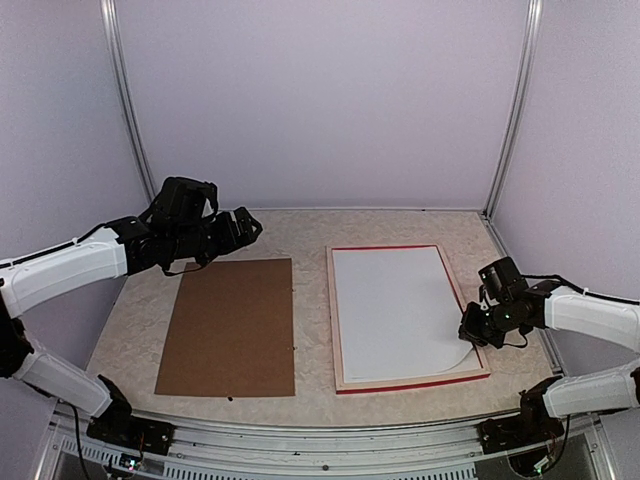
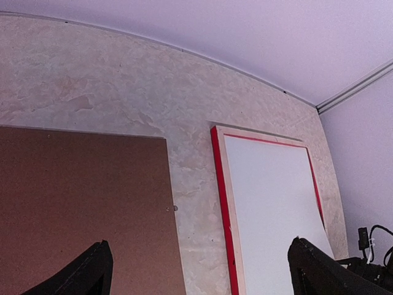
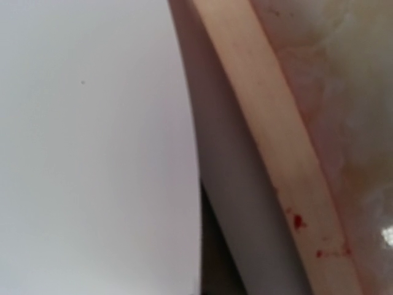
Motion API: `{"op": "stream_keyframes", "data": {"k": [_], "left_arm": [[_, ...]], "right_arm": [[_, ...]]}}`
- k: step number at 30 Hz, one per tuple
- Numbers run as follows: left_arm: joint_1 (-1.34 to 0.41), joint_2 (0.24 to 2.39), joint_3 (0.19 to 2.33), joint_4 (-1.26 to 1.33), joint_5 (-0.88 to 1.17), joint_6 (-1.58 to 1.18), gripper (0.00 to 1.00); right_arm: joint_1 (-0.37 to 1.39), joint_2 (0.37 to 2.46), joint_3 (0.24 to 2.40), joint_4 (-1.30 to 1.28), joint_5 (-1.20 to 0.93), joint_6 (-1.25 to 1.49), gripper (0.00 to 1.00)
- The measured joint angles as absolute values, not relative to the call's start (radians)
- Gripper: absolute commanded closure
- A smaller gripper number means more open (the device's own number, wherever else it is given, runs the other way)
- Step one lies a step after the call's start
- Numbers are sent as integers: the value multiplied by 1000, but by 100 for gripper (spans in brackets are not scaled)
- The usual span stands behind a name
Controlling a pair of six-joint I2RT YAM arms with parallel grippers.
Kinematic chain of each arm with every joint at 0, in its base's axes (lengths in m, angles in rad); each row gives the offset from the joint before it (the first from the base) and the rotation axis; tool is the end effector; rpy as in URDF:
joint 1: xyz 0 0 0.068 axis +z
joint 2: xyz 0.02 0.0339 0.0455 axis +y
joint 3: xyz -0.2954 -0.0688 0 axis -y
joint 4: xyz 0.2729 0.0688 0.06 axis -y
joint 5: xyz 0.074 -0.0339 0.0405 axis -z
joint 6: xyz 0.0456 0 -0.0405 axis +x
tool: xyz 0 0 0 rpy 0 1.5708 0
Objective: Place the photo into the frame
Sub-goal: Pick up the photo from the mat board.
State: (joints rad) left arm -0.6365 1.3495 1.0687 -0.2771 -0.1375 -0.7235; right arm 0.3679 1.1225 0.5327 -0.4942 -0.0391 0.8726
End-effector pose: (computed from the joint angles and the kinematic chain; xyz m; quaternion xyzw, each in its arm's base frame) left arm 0.2732 -0.1942 0.3206 -0.0712 0.8701 -0.2576 0.4141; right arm 0.1935 0.0765 0.1721 0.2377 0.9408 0.1555 0.1850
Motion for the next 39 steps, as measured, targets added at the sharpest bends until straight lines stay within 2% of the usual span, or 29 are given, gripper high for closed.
{"op": "stream_keyframes", "data": {"k": [27,39], "left_arm": [[-641,1350,1069,-277,-140,-723,1],[-641,1350,1069,-277,-140,-717,1]], "right_arm": [[368,1128,522,-477,-31,868,100],[368,1120,522,-477,-29,861,75]]}}
